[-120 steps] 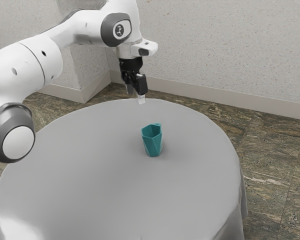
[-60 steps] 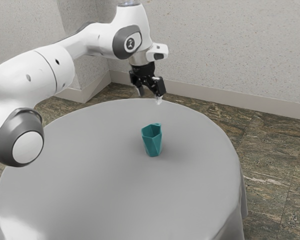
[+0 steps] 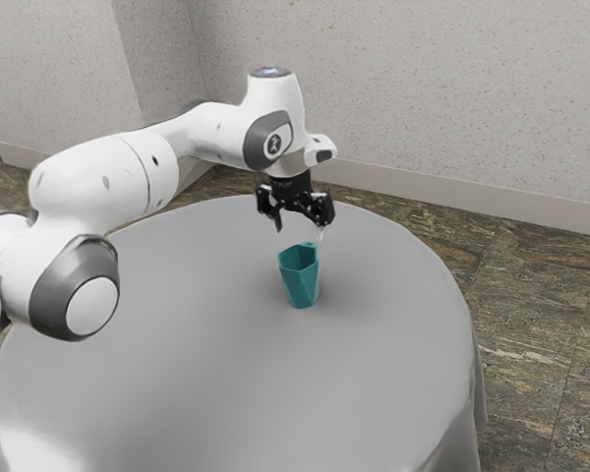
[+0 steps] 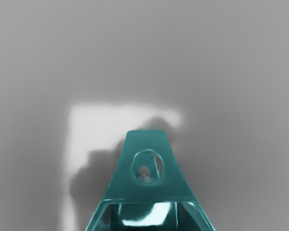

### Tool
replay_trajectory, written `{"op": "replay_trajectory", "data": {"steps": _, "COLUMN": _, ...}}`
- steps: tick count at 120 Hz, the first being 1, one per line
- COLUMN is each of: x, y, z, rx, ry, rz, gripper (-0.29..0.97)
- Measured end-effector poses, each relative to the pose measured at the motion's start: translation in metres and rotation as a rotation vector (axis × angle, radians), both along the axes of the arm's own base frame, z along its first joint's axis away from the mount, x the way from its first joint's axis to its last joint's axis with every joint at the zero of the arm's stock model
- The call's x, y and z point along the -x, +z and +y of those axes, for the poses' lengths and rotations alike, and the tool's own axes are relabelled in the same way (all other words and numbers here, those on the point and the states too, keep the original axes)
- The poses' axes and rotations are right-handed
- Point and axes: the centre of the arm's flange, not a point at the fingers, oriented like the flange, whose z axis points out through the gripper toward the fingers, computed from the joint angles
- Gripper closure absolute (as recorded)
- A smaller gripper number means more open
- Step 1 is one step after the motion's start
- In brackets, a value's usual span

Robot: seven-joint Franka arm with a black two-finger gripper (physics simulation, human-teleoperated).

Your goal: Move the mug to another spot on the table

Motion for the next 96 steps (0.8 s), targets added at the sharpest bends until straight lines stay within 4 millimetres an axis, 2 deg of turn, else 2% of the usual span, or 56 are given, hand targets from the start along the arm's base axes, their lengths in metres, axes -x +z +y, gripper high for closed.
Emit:
{"op": "replay_trajectory", "data": {"steps": 20, "x": -0.005, "y": -0.026, "z": -0.007, "rx": 0.005, "ry": 0.058, "rz": -0.008, "gripper": 0.0}}
{"op": "replay_trajectory", "data": {"steps": 48, "x": -0.015, "y": -0.065, "z": 0.0, "rx": -0.013, "ry": 0.126, "rz": -0.037, "gripper": 0.0}}
{"op": "replay_trajectory", "data": {"steps": 79, "x": -0.022, "y": -0.087, "z": -0.002, "rx": -0.006, "ry": 0.163, "rz": -0.088, "gripper": 0.0}}
{"op": "replay_trajectory", "data": {"steps": 96, "x": -0.024, "y": -0.087, "z": -0.005, "rx": 0.008, "ry": 0.178, "rz": -0.106, "gripper": 0.04}}
